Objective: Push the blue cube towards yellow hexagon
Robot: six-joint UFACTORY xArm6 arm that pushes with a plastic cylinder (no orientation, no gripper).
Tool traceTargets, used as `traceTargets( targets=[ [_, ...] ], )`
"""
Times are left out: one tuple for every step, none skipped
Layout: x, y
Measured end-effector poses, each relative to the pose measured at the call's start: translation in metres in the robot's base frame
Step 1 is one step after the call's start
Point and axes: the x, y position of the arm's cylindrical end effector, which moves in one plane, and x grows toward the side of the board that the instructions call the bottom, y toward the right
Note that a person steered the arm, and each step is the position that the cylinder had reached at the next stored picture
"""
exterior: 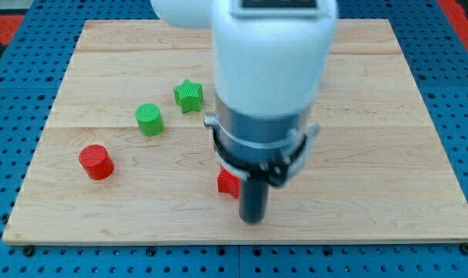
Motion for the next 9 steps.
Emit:
traceTargets(
  targets=[
    [-0.067, 0.003],
    [0.000, 0.018],
    [0.005, -0.069],
    [-0.041, -0.074],
    [-0.072, -0.025],
    [-0.086, 0.020],
    [-0.071, 0.054],
    [-0.071, 0.103],
    [-0.115, 0.111]
  ],
)
